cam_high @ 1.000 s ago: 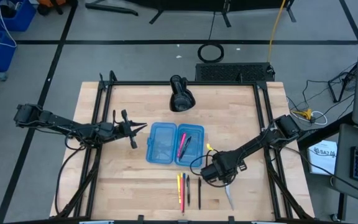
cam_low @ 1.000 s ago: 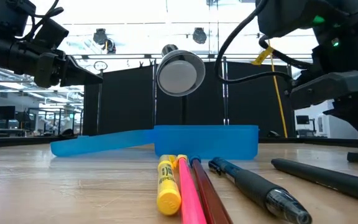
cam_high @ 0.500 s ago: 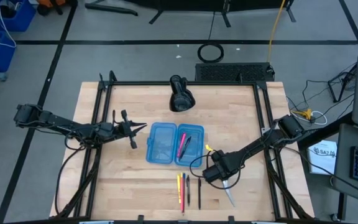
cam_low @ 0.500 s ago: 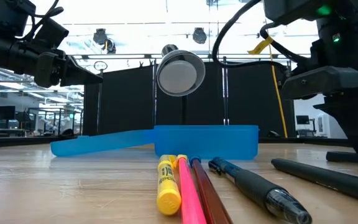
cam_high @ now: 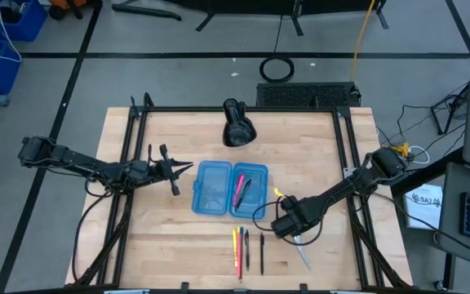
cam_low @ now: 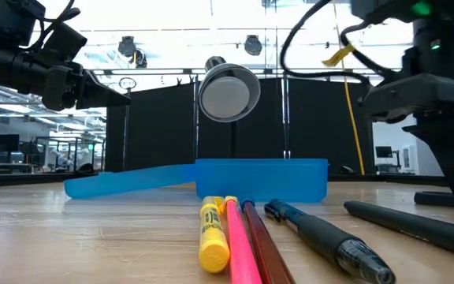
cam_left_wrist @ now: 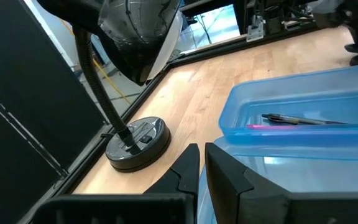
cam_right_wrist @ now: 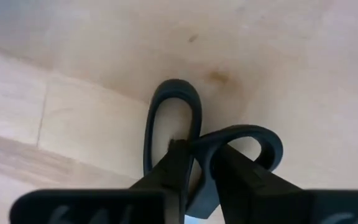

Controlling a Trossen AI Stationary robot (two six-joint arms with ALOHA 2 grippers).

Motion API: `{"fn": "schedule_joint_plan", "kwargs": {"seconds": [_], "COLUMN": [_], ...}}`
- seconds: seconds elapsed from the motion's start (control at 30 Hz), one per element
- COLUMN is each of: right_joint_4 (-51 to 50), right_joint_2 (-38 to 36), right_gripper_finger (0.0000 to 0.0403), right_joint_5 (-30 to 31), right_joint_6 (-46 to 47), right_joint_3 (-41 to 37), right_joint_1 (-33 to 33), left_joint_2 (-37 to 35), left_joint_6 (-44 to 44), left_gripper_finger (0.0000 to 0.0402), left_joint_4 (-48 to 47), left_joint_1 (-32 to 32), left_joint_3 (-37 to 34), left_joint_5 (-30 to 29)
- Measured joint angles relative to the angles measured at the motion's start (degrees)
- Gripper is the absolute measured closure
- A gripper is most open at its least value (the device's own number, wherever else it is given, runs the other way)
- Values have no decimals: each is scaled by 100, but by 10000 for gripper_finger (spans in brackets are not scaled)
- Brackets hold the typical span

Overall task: Pick & place school supplies into a supply box
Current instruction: Put the black scissors into the blue supply box

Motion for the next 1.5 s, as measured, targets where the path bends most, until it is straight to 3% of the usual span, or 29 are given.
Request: {"fn": "schedule_joint_plan", "kwargs": {"seconds": [0.4,0.73,1.17,1.5], "right_joint_4": [-135,-176,-296,-48], "right_joint_2": [-713,-720,-730,-730], "right_gripper_finger": [384,384,391,392], "right_joint_5": [595,643,1347,1502], "right_joint_6": [38,-124,-684,-1111], "right_joint_3": [-15,138,1005,1288], "right_joint_1": [-13,-21,-70,-335], "left_joint_2": [1,1,1,1], "left_joint_6": [0,8,96,83], "left_gripper_finger": [369,369,369,369], "left_joint_4": [1,12,44,69], "left_joint_1": [0,0,0,0], "left_joint_3": [0,0,0,0], "left_joint_5": [8,9,13,13]}}
